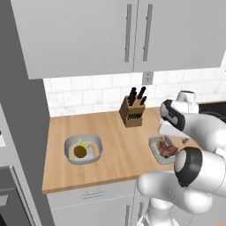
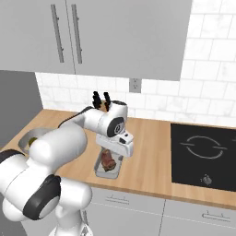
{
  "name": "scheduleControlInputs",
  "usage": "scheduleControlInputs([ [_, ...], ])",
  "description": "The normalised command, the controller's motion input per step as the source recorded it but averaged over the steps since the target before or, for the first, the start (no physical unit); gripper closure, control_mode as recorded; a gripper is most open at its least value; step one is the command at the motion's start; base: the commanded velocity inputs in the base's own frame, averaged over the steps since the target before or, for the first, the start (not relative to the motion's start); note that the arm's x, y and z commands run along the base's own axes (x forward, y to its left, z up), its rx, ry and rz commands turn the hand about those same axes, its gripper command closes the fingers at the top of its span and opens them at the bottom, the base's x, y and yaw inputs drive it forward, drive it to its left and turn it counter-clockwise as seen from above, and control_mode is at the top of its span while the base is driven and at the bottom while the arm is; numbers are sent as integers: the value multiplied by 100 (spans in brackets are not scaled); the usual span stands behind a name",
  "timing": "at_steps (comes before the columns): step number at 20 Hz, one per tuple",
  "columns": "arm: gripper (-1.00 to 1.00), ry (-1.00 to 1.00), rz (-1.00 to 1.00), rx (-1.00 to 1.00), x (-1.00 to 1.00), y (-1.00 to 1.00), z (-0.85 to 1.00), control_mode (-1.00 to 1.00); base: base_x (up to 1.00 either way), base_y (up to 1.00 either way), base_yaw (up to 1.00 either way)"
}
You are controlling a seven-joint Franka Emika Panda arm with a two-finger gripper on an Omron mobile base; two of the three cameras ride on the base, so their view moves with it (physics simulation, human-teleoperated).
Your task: Take the meat container that has the steak and place it on the second highest rack of the freezer. Then take the vegetable container that has the avocado and lemon wedge and place it on the highest rack of the freezer.
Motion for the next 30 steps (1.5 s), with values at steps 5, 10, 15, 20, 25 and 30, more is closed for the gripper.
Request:
scheduleControlInputs([
  [5,-100,4,0,0,-7,-7,-30,-100,0,0,0],
  [10,-100,-2,0,0,-52,-11,-16,-100,0,0,0],
  [15,-100,-3,0,0,-53,-1,-4,-100,0,0,0],
  [20,-100,0,0,0,-2,-12,-46,-100,0,0,0],
  [25,-100,-1,0,0,4,-24,-10,-100,0,0,0],
  [30,-100,-1,-2,0,29,-28,1,-100,0,0,0],
])
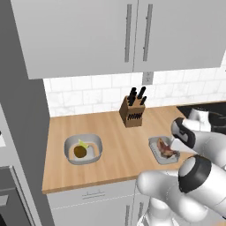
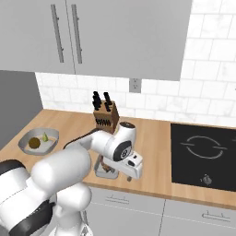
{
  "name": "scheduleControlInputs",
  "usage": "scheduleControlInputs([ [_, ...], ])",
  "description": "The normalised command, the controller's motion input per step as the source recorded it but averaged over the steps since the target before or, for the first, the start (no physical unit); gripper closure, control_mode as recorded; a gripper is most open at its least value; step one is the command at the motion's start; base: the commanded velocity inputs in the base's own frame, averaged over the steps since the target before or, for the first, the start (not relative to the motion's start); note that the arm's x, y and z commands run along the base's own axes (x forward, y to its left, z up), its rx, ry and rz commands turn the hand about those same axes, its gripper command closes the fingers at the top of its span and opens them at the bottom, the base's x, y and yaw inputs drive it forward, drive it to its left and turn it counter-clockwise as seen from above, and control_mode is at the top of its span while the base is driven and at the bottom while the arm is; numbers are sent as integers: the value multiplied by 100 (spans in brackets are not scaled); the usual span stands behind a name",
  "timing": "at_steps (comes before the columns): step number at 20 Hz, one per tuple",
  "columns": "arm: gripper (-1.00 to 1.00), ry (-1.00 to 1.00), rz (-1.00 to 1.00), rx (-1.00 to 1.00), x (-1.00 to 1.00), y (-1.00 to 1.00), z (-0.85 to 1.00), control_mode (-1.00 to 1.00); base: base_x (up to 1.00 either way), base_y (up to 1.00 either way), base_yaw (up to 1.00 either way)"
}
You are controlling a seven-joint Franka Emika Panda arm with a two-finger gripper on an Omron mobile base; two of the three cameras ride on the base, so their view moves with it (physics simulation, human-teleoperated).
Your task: Take the meat container that has the steak and place it on the second highest rack of the freezer. Then take the vegetable container that has the avocado and lemon wedge and place it on the highest rack of the freezer.
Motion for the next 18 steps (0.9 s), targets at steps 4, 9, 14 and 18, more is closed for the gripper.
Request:
scheduleControlInputs([
  [4,-100,4,-1,0,31,-5,0,-100,0,0,0],
  [9,-100,2,0,0,14,11,0,-100,0,0,0],
  [14,-100,0,0,0,-18,17,-3,-100,0,0,0],
  [18,-100,0,0,0,-12,20,-22,-100,0,0,0],
])
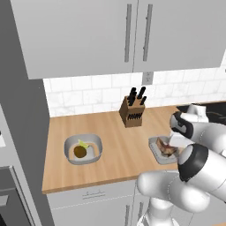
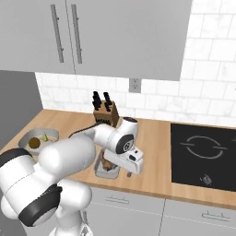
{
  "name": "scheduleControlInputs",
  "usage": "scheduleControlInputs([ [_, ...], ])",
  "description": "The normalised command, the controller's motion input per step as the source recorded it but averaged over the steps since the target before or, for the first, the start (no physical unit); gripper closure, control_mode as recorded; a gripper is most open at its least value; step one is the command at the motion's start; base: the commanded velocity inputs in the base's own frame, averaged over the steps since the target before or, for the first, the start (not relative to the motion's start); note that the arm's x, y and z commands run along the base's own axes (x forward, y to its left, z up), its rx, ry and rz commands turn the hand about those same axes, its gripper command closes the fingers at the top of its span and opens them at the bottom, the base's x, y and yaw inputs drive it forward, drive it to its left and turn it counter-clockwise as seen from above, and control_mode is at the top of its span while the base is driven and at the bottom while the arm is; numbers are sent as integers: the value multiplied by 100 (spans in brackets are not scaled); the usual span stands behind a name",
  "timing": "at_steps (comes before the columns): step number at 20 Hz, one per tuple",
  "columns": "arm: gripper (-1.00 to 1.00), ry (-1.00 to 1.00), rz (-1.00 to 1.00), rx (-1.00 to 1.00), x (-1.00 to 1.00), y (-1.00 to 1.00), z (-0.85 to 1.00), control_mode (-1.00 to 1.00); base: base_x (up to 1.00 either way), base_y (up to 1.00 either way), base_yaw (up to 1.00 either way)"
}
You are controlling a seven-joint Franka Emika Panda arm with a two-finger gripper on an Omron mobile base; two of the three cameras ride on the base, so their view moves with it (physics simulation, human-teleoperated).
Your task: Take the meat container that has the steak and place it on the second highest rack of the freezer. Then take the vegetable container that has the avocado and lemon wedge and place it on the highest rack of the freezer.
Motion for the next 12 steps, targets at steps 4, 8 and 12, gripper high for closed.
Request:
scheduleControlInputs([
  [4,-100,0,0,0,18,8,-45,-100,0,0,0],
  [8,-100,0,0,0,6,0,-52,-100,0,0,0],
  [12,-100,0,0,0,-9,9,-47,-100,0,0,0],
])
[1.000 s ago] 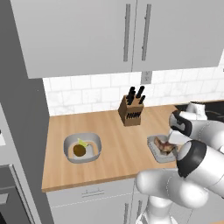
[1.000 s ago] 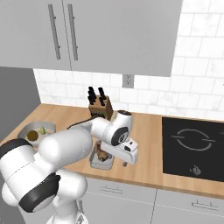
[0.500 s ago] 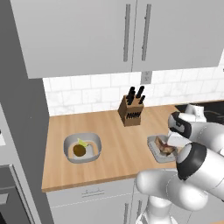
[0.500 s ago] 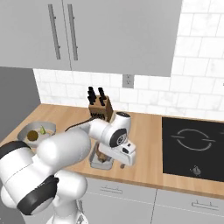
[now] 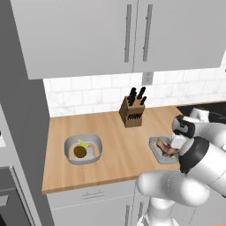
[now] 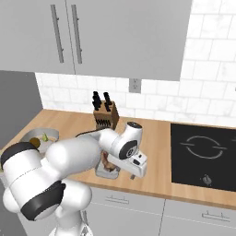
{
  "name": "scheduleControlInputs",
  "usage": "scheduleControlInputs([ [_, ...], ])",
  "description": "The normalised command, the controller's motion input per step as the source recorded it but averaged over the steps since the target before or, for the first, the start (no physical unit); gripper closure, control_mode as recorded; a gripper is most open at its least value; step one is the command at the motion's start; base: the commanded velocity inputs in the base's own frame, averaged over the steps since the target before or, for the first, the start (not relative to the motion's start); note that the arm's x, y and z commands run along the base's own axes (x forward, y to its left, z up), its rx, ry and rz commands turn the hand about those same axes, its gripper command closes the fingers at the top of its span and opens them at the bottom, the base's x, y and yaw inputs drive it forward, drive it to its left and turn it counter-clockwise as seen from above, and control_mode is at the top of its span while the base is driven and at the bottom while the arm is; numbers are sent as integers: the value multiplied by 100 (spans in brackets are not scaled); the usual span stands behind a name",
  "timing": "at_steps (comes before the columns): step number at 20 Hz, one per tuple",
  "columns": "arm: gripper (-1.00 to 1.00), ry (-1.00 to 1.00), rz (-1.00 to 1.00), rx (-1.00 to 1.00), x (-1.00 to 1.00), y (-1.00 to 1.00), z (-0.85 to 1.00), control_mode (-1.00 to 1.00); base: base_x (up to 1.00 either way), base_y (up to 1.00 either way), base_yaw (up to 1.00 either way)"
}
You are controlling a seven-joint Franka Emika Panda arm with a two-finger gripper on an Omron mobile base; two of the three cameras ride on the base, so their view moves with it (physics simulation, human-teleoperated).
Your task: Take the meat container that has the steak and place it on the second highest rack of the freezer. Then take the vegetable container that has the avocado and lemon wedge and place it on the highest rack of the freezer.
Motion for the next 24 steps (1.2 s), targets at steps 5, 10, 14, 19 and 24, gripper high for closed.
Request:
scheduleControlInputs([
  [5,-100,-3,0,0,-22,41,-3,-100,0,0,0],
  [10,-100,-3,0,0,14,34,-2,-100,0,0,0],
  [14,-100,0,0,-1,43,3,-26,-100,0,0,0],
  [19,-100,0,0,0,15,0,-39,-100,0,0,0],
  [24,-100,0,0,0,-27,0,-62,-100,0,0,0],
])
